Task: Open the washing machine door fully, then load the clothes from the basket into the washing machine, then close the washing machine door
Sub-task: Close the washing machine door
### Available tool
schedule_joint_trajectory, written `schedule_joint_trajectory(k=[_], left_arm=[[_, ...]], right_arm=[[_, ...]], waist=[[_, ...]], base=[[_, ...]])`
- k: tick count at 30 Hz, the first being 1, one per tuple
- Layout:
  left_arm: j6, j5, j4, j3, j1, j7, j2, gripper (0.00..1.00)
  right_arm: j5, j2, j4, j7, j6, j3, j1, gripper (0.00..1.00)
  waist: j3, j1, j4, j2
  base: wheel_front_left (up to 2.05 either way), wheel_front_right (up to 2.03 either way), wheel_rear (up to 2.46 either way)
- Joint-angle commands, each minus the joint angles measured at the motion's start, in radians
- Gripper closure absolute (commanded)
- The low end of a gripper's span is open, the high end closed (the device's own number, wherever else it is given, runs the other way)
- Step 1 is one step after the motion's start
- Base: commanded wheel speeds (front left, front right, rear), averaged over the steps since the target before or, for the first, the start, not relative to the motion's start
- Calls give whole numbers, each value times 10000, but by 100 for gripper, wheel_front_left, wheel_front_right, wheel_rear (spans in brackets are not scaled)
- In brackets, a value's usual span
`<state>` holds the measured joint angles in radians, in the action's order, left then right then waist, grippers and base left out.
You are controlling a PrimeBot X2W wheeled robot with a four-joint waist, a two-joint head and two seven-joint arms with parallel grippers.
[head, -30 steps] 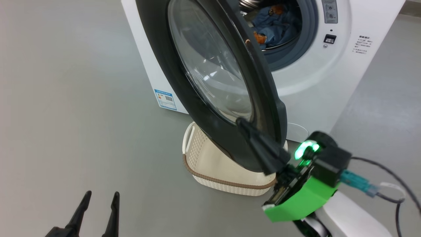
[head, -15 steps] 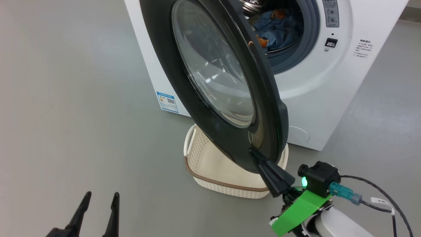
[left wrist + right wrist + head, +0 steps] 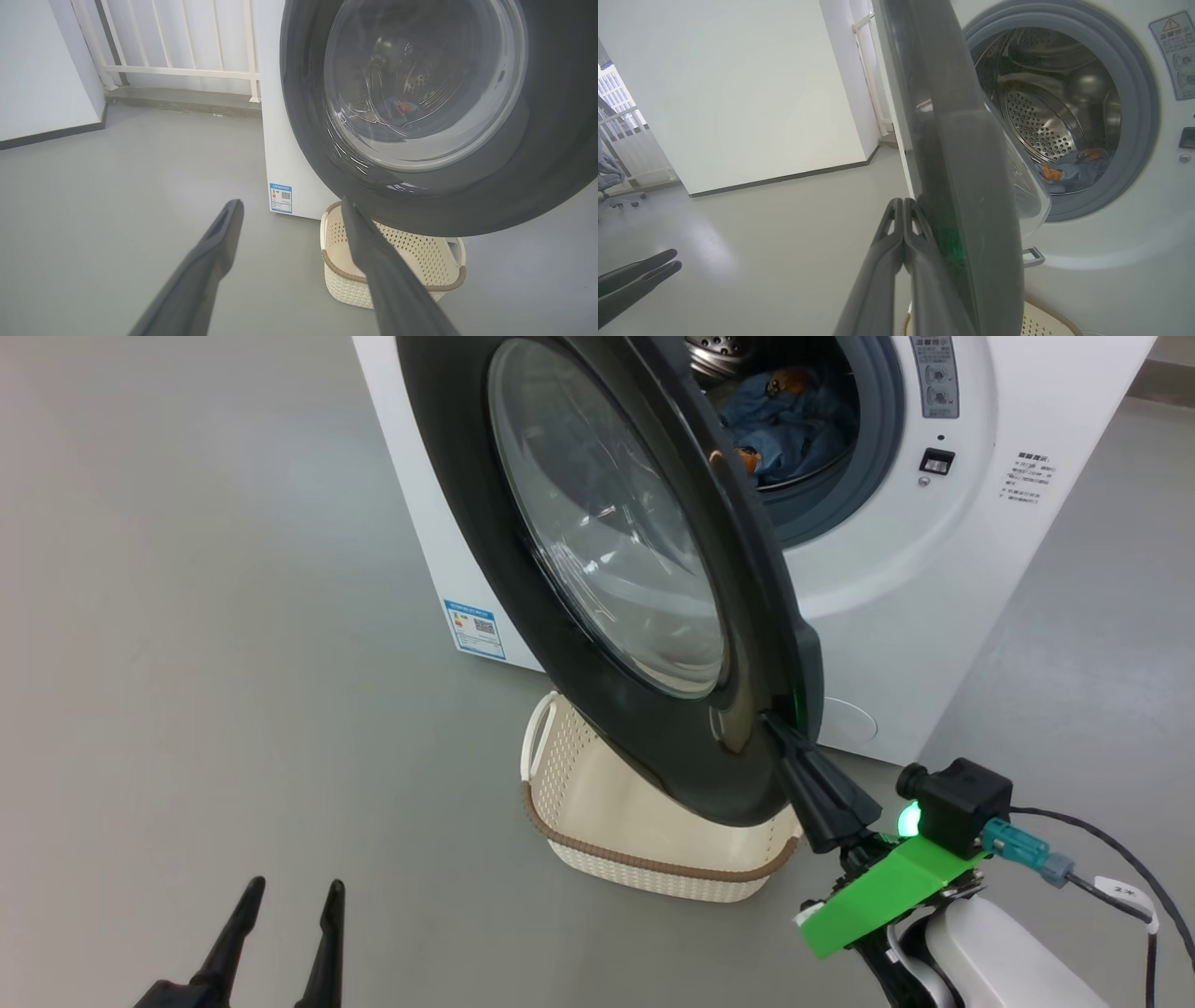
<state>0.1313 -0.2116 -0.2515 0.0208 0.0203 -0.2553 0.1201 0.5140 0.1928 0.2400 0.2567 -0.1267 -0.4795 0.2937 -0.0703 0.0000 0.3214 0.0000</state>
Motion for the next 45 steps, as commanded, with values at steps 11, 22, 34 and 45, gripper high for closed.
schedule_joint_trajectory(k=[11, 22, 34, 45], left_arm=[[-6, -101, 470, -212, -398, -65, 145, 0], [-6, -191, 724, -15, -970, -65, -168, 0], [-6, -362, 1047, 345, -1747, -65, -473, 0], [-6, -517, 1273, 614, -2221, -65, -645, 0]], right_arm=[[72, -88, 129, 51, -40, 869, 499, 100], [91, 66, 635, 51, -40, 1479, 1679, 100], [67, 478, 1009, 51, -40, 2328, 2818, 100], [221, 462, 1294, 51, -40, 3208, 3936, 100]], waist=[[-332, 0, -75, 0], [-1211, 0, -44, 0], [-2015, 0, 361, 0], [-2745, 0, 565, 0]], base=[[0, 0, 0], [0, 0, 0], [0, 0, 0], [0, 0, 0]])
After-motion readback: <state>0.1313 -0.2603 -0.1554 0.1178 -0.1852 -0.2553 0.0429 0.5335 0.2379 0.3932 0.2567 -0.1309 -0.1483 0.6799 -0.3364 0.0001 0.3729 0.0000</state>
